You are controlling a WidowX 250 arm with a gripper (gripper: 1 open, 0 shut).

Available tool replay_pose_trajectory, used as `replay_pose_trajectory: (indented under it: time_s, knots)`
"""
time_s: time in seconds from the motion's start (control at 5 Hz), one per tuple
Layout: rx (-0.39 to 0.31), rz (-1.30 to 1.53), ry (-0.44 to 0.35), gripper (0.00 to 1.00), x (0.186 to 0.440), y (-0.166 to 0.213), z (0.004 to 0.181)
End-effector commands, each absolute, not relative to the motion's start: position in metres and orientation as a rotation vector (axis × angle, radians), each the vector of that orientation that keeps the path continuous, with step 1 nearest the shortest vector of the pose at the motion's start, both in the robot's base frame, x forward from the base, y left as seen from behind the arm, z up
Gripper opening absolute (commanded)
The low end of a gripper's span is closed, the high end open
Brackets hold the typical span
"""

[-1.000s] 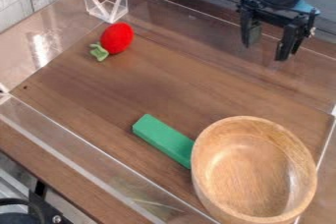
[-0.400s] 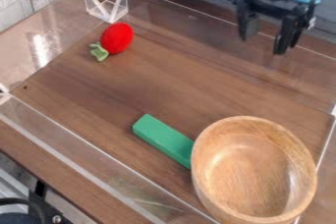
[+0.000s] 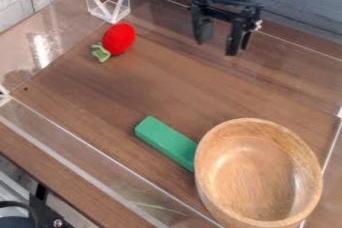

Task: Move the red object to the right side of the table

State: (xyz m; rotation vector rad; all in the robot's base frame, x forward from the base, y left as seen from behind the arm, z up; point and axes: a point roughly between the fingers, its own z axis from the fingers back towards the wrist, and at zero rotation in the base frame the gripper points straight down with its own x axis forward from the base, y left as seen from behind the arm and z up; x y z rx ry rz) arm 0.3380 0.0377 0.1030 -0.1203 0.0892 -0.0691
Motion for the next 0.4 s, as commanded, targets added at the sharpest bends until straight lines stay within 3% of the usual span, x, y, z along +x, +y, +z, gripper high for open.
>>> replay_pose_trajectory:
  time_s: [0.0,0.2]
  knots:
    - [-0.089,-0.016,-0.002,1.00,0.335,0.068,0.140]
    - [-0.079,-0.030,0.007,1.00,0.329,0.084,0.149]
